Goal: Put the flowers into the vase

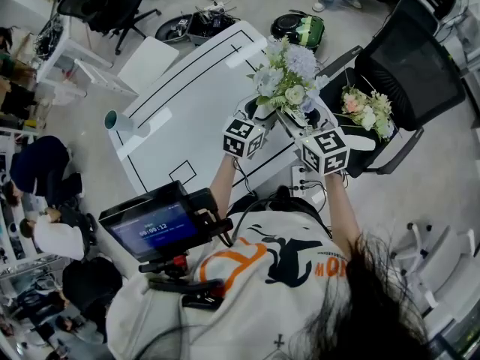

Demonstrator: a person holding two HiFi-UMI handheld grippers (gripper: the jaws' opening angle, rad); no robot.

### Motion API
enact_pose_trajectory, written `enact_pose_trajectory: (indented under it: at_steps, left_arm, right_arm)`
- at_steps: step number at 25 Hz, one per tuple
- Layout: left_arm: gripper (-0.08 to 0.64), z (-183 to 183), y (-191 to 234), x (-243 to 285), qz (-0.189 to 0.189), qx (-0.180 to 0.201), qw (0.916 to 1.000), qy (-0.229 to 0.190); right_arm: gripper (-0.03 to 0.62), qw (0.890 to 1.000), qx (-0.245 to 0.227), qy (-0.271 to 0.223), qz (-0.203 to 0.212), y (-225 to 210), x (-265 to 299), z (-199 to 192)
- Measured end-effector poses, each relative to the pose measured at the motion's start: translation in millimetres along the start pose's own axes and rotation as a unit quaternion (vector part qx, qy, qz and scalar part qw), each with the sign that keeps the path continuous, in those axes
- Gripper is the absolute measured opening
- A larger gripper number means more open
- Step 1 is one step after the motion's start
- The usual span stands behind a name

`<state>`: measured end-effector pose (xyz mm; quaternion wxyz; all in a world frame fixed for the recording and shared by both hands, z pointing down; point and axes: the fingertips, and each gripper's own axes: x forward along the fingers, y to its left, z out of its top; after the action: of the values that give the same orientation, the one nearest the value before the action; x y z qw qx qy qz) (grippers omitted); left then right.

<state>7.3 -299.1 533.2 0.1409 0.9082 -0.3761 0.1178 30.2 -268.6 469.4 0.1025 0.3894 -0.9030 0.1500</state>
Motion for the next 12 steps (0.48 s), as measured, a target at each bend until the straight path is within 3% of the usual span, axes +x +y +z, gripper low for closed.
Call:
enact_pose_trajectory:
  at_steps: [12]
  left_arm:
    - [0.27, -8, -12, -40, 0.053, -0.022, 0.9981, -0.023]
  right_arm:
    - [0.224, 0.999, 0.049, 0.003, 0.002, 0, -40, -31]
